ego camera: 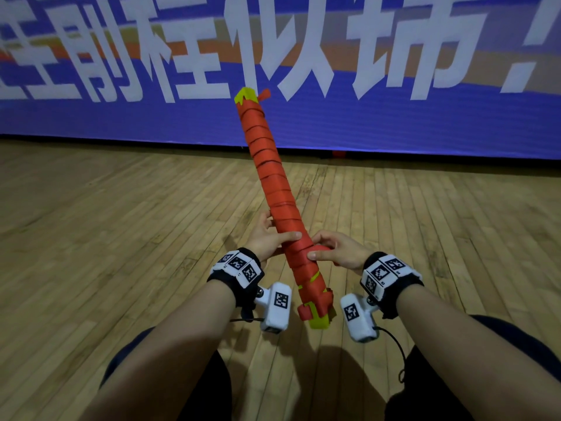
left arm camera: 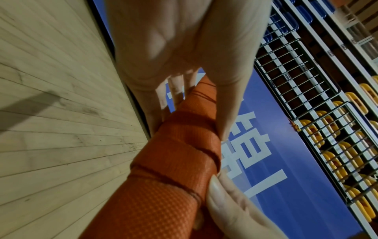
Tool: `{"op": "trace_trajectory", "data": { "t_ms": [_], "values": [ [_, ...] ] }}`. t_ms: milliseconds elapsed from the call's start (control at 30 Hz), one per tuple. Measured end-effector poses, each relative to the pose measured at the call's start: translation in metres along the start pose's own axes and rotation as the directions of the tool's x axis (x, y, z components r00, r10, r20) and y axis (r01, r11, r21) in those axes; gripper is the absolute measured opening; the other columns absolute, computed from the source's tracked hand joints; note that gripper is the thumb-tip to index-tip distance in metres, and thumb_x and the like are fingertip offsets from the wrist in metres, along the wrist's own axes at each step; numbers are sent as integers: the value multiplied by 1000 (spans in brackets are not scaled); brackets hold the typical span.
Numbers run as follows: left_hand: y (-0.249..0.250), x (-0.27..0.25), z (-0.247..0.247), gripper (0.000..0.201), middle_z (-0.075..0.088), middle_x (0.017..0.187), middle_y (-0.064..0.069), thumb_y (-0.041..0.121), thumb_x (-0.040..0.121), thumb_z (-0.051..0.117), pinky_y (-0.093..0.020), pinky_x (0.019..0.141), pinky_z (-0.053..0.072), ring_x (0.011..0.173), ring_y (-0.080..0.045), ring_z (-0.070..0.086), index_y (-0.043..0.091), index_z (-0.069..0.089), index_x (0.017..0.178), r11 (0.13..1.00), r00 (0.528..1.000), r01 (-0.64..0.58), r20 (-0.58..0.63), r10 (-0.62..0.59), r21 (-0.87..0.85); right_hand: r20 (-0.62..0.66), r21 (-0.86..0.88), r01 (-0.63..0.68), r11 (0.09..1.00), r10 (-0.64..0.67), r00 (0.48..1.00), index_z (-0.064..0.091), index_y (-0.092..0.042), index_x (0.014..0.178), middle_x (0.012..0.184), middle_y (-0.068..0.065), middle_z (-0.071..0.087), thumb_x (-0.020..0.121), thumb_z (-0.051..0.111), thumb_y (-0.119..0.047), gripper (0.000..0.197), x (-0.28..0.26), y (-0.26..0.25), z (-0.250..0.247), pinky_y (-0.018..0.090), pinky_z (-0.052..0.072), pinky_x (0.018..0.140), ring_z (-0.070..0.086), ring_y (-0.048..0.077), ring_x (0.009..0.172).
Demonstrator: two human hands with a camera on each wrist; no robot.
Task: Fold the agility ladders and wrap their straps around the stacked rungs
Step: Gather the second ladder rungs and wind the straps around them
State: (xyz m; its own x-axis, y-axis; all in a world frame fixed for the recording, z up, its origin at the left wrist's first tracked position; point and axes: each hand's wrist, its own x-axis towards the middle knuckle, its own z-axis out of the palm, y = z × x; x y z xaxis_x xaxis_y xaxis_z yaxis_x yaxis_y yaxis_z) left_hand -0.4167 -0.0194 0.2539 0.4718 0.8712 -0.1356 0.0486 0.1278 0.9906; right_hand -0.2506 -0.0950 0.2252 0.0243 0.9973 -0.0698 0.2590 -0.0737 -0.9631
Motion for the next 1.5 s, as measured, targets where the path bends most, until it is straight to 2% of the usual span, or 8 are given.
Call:
{"op": "trace_trajectory", "data": {
  "t_ms": [200, 333, 467, 767, 933, 1167, 1333, 1500],
  "values": [
    [0, -3, 0, 73, 51, 129, 0, -11, 77, 69, -43, 92, 52, 108, -18, 57, 20, 36, 135, 996, 997, -21, 67, 27, -85, 19, -35, -68, 997, 69, 997, 59, -13, 106, 104, 4, 63, 83, 69, -11, 25, 3, 2, -3, 23, 46, 87, 59, 14, 97],
    [-1, -4, 2, 65, 54, 121, 3, -13, 79, 65, -40, 89, 53, 99, -14, 59, 21, 41, 128, 996, 995, -27, 95, 35, -88, 99, -121, -113, 986, 125, 987, 57, -9, 122, 84, -10, 60, 91, 61, -19, 33, -1, -3, -4, 5, 39, 58, 56, -12, 64],
    [-1, -4, 4, 71, 52, 126, 4, -9, 78, 69, -34, 80, 55, 104, -14, 58, 24, 38, 134, 998, 993, -13, 118, 20, -58, 71, -183, -102, 978, 117, 991, 61, -7, 119, 105, 4, 66, 89, 64, -24, 35, -2, -6, -2, 18, 43, 87, 60, 13, 97],
    [1, -3, 3, 81, 53, 119, -2, 5, 72, 80, -40, 79, 56, 102, -17, 59, 23, 40, 140, 998, 997, -15, 71, 10, 69, 58, -189, -92, 978, 105, 993, 60, -5, 115, 116, 16, 64, 86, 68, -21, 34, 0, -3, 5, 40, 43, 103, 59, 27, 111],
    [5, -3, -3, 83, 50, 127, 4, -1, 79, 72, -36, 80, 55, 99, -8, 57, 23, 30, 146, 1000, 995, -14, 100, 16, -25, 80, -35, -96, 995, 99, 992, 57, -5, 121, 93, -4, 63, 92, 59, -12, 30, -4, -8, -1, 5, 42, 60, 58, -12, 63],
    [0, -5, -4, 79, 51, 137, -5, -3, 83, 66, -30, 73, 55, 106, -15, 59, 20, 28, 148, 996, 987, -6, 158, 20, -92, 129, 54, -172, 984, 164, 978, 59, -6, 119, 108, 8, 63, 88, 61, -19, 33, -5, -7, -3, 21, 43, 86, 58, 13, 95],
    [5, -5, -3, 76, 53, 128, -5, -6, 82, 66, -28, 70, 55, 102, -14, 60, 20, 31, 143, 999, 978, -16, 206, 22, -32, 86, -64, -151, 986, 157, 984, 58, -2, 119, 88, -3, 61, 91, 62, -19, 33, -7, -11, 1, 8, 37, 53, 53, -9, 55],
    [3, -4, 2, 73, 55, 113, 2, 6, 74, 79, -34, 76, 55, 96, -12, 59, 19, 42, 136, 995, 996, -45, 85, 37, 88, 46, -148, -108, 983, 116, 992, 60, -2, 116, 114, 13, 66, 87, 66, -22, 36, -8, -12, 12, 35, 44, 102, 61, 22, 108]
  ]
}}
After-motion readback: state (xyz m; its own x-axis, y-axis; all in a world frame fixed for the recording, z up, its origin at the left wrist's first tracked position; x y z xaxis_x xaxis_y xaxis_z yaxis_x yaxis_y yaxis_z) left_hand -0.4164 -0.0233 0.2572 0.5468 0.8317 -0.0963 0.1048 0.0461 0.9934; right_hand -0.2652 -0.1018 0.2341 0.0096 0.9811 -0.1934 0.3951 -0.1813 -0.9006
